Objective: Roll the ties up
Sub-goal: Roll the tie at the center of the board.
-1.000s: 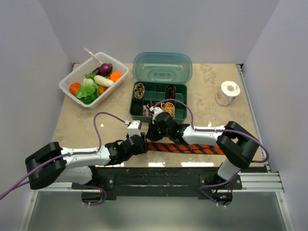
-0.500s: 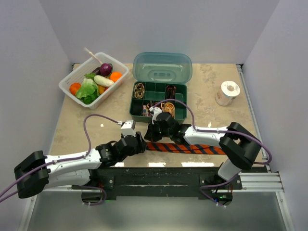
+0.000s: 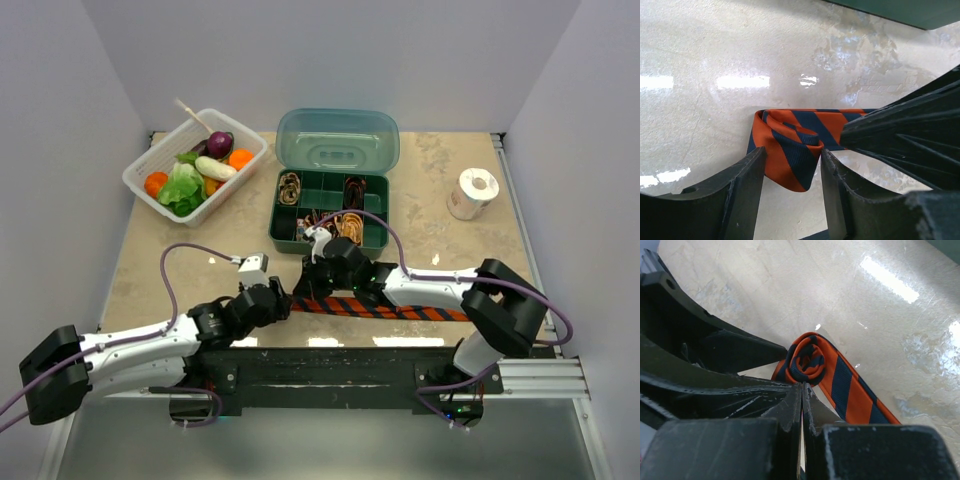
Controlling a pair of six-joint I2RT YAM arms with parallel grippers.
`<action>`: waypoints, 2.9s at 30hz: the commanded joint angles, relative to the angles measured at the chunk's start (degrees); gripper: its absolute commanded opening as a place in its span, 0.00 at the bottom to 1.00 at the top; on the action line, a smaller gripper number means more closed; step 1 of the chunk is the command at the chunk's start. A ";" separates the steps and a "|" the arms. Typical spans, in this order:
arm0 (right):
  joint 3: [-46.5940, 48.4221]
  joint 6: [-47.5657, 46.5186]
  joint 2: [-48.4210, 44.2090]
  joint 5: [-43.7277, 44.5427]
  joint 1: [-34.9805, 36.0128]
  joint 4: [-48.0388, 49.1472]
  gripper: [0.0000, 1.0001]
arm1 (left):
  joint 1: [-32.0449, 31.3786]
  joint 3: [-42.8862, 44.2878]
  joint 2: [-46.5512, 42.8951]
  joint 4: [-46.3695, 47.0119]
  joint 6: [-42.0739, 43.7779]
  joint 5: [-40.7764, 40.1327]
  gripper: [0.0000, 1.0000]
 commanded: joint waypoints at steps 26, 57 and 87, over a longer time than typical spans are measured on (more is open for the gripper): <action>-0.25 -1.11 4.91 2.37 0.06 -1.97 0.00 | 0.53 9.56 10.33 -1.42 -0.05 -4.64 0.47; -2.27 10.93 16.15 -3.25 -0.03 23.96 0.00 | 0.53 10.00 12.17 -0.80 -0.66 -5.43 0.45; 5.99 -2.08 2.54 10.37 -0.03 -10.75 0.00 | 0.53 14.39 21.32 1.83 1.97 -3.15 0.47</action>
